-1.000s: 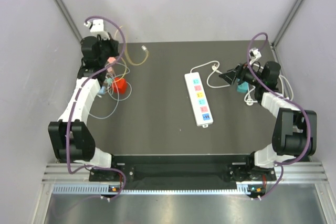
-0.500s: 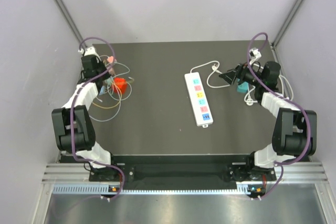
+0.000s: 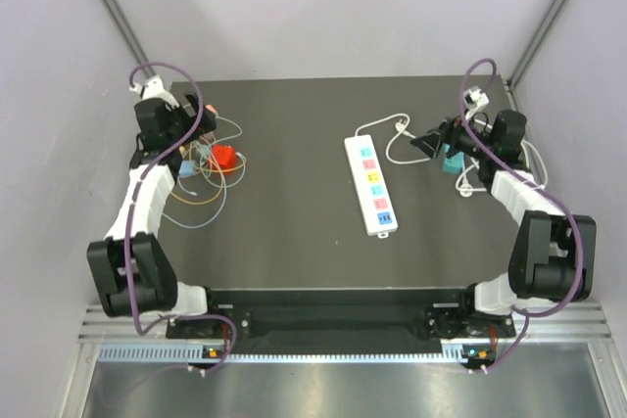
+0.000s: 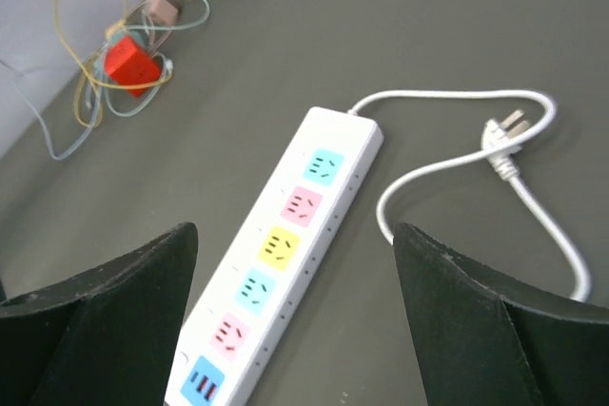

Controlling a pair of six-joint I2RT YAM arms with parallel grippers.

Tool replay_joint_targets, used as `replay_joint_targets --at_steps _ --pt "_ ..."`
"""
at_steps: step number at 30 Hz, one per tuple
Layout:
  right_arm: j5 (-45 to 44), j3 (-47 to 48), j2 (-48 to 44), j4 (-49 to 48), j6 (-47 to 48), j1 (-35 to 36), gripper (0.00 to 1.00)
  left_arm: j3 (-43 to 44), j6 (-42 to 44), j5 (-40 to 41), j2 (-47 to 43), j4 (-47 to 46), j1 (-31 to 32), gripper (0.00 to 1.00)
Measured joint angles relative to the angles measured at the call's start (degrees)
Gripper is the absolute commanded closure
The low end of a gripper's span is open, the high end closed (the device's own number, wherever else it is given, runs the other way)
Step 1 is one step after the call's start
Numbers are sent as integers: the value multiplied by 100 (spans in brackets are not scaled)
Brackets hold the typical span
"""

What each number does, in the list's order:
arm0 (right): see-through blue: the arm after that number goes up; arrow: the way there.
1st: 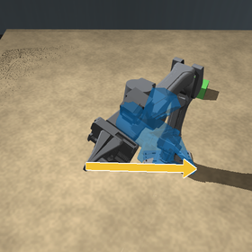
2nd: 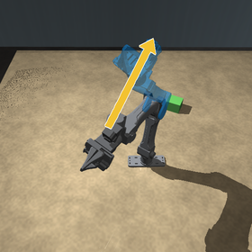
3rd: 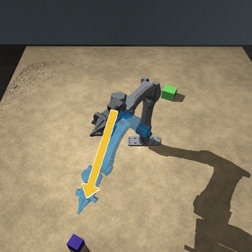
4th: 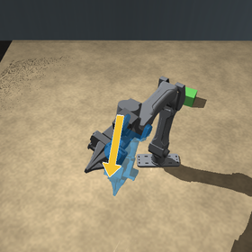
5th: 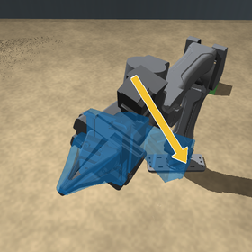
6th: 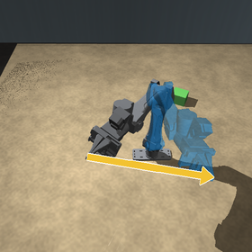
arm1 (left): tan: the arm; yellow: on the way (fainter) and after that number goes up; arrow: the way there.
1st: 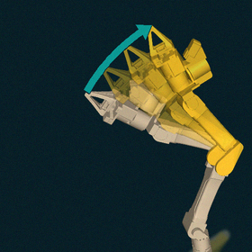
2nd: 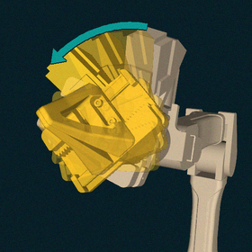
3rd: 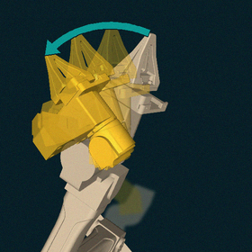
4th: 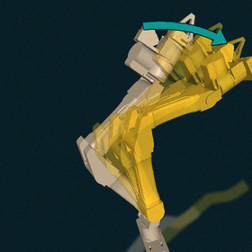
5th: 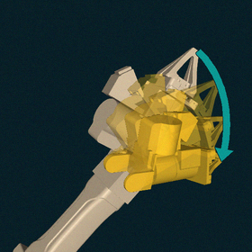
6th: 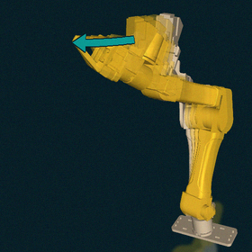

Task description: Pull the plug off the socket

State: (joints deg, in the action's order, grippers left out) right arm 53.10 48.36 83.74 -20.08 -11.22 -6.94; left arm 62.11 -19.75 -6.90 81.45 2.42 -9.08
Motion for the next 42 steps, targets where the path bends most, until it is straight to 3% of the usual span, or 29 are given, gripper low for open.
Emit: replay_joint_targets --at_steps 2,6,13,22,32,42 --pt "-94 247 -79 426 299 -2 15 -42 -83 -142 -424 48 2 1" --pt "-485 905 -361 1526 1088 -2 0 -332 -173 -398 -1290 136 0 1" --pt "-1878 1228 -1484 2682 1934 -11 0 -1257 -417 -1189 -2612 258 0 1" --pt "-3792 772 -2841 2964 2020 -15 0 -2133 -411 -1781 -3241 317 2 1" --pt "-4922 175 -3281 3176 1749 -26 0 -2535 -297 -1906 -3467 319 74 1" --pt "-5910 149 -3314 3202 1329 -26 0 -2586 -275 -1926 -3521 315 87 1"
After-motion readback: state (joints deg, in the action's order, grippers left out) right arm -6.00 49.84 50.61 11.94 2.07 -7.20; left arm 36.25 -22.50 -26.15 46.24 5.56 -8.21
